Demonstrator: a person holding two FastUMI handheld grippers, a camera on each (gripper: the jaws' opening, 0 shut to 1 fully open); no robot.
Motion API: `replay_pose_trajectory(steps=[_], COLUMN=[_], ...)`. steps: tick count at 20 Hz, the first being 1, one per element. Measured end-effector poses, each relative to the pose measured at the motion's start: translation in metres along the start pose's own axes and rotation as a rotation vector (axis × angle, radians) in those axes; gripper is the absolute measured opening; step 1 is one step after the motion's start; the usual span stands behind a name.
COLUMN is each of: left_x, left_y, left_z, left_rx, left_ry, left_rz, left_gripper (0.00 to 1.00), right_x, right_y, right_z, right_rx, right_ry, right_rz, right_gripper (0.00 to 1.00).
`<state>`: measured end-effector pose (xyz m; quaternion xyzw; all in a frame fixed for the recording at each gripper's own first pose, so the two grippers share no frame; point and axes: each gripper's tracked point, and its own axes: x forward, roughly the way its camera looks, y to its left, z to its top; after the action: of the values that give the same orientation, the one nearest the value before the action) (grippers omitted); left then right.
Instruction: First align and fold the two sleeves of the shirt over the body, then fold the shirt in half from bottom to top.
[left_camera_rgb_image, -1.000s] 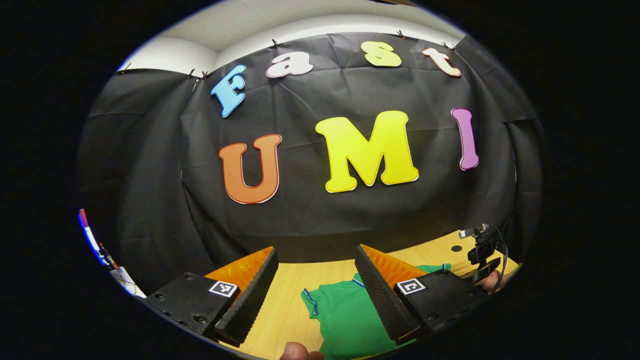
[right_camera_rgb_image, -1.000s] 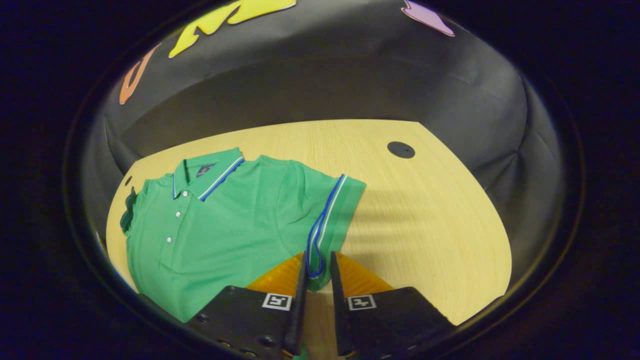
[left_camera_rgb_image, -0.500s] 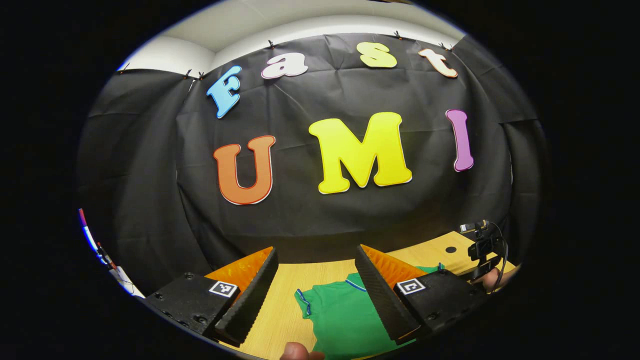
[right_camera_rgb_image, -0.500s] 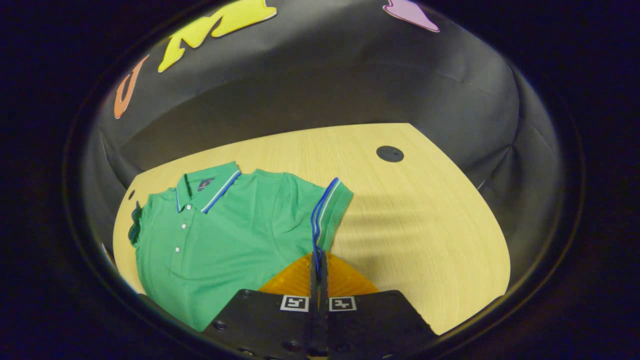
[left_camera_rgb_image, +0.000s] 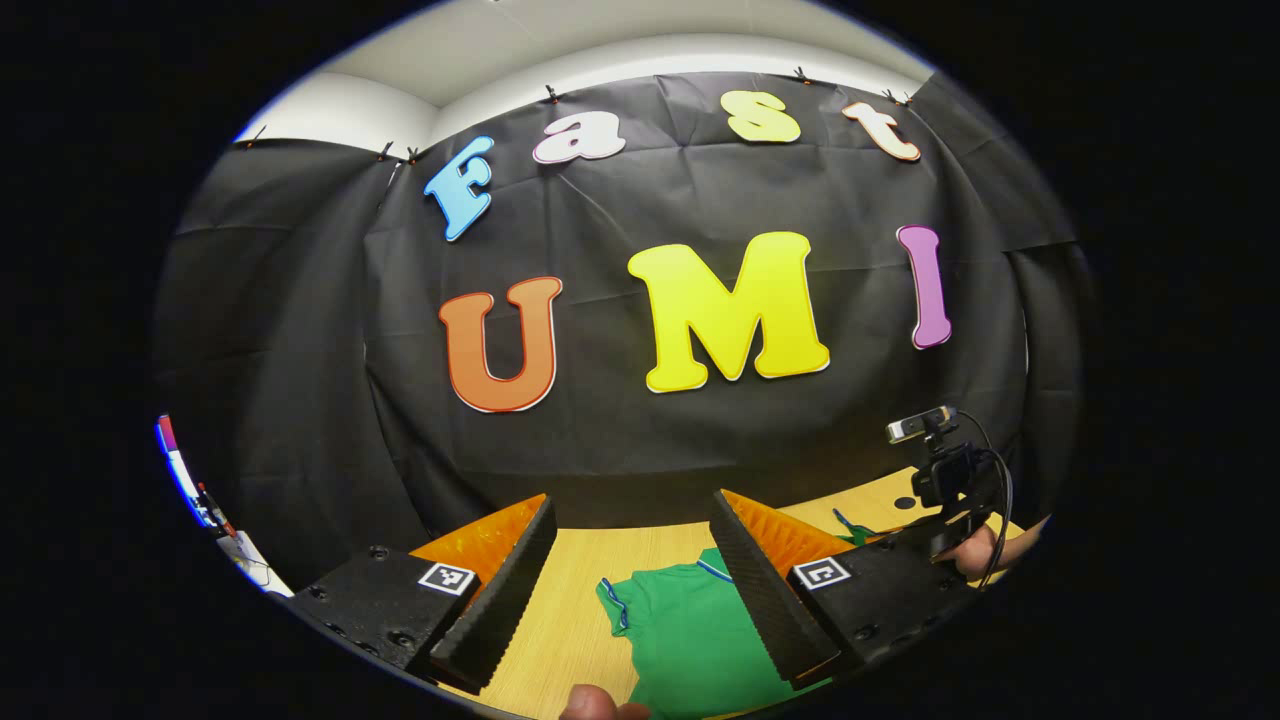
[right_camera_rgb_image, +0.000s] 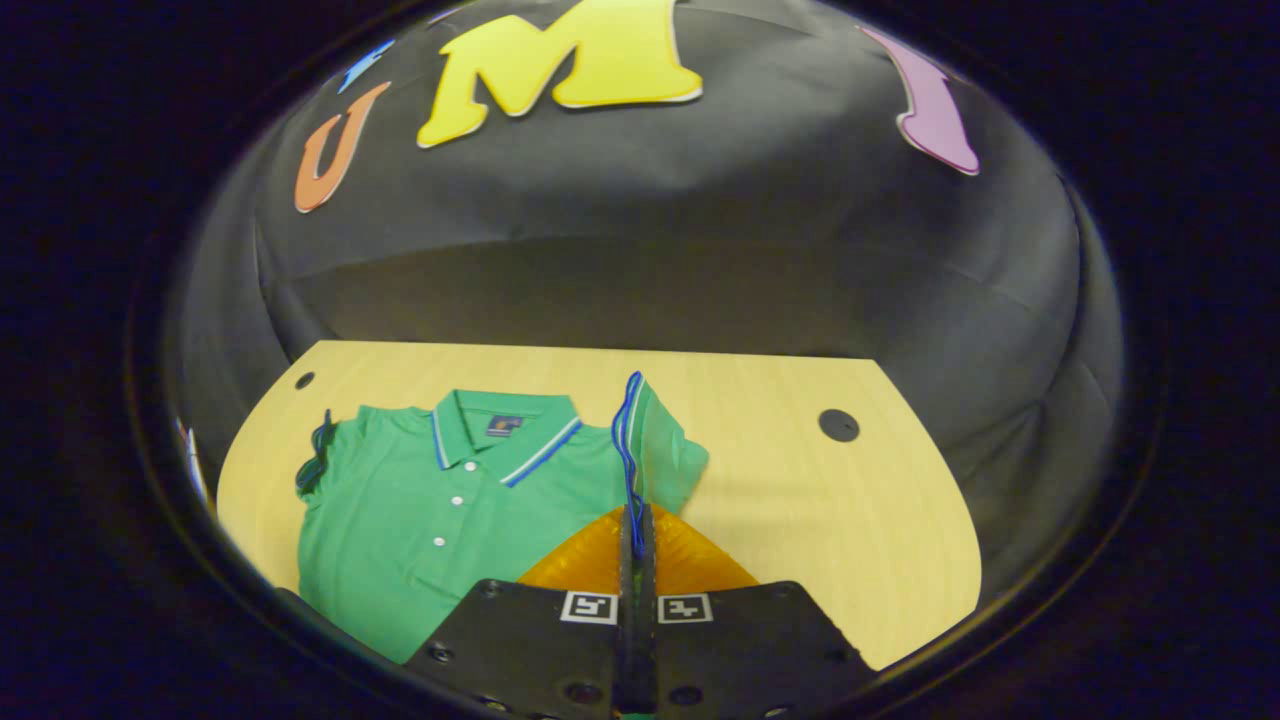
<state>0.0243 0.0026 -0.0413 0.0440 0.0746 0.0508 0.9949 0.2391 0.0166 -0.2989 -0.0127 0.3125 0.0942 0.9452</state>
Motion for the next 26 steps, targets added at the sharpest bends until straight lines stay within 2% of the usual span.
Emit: replay_pose_trajectory(steps=[4, 7, 8, 9, 10, 11, 12, 13, 16, 19, 23, 24, 26], left_x=[-0.006, -0.005, -0.004, -0.002, 0.000, 0.003, 0.006, 0.010, 0.027, 0.049, 0.081, 0.088, 0.100], left_y=[0.015, 0.025, 0.027, 0.028, 0.029, 0.030, 0.030, 0.030, 0.034, 0.037, 0.033, 0.032, 0.029], left_z=[-0.004, -0.011, -0.012, -0.014, -0.016, -0.020, -0.022, -0.026, -0.050, -0.076, -0.125, -0.136, -0.160], left_rx=[-0.008, -0.022, -0.030, -0.040, -0.047, -0.053, -0.058, -0.066, -0.088, -0.108, -0.164, -0.172, -0.184], left_ry=[0.014, 0.028, 0.031, 0.034, 0.039, 0.043, 0.047, 0.052, 0.107, 0.183, 0.288, 0.311, 0.358], left_rz=[0.029, 0.046, 0.049, 0.049, 0.046, 0.041, 0.033, 0.022, 0.004, -0.001, -0.009, -0.007, -0.006], left_gripper=[0.99, 0.99, 0.99, 0.99, 0.99, 0.99, 0.99, 0.99, 0.99, 1.00, 1.00, 1.00, 1.00], right_x=[0.009, 0.006, 0.003, -0.001, -0.006, -0.012, -0.018, -0.026, -0.057, -0.098, -0.152, -0.164, -0.186], right_y=[0.045, 0.066, 0.069, 0.069, 0.070, 0.071, 0.069, 0.067, 0.064, 0.048, 0.034, 0.031, 0.027], right_z=[-0.013, -0.018, -0.017, -0.016, -0.014, -0.014, -0.011, -0.009, -0.002, 0.002, 0.003, 0.005, 0.010], right_rx=[-0.029, 0.017, 0.024, 0.032, 0.041, 0.049, 0.053, 0.057, 0.048, 0.010, 0.033, 0.034, 0.029], right_ry=[0.054, 0.076, 0.076, 0.072, 0.067, 0.061, 0.055, 0.048, 0.021, -0.021, -0.061, -0.074, -0.106], right_rz=[0.075, 0.126, 0.131, 0.134, 0.138, 0.139, 0.137, 0.132, 0.135, 0.106, 0.062, 0.054, 0.036], right_gripper=[0.00, 0.14, 0.28, 0.48, 0.55, 0.79, 0.83, 0.92, 0.96, 0.96, 0.96, 0.93, 0.96])
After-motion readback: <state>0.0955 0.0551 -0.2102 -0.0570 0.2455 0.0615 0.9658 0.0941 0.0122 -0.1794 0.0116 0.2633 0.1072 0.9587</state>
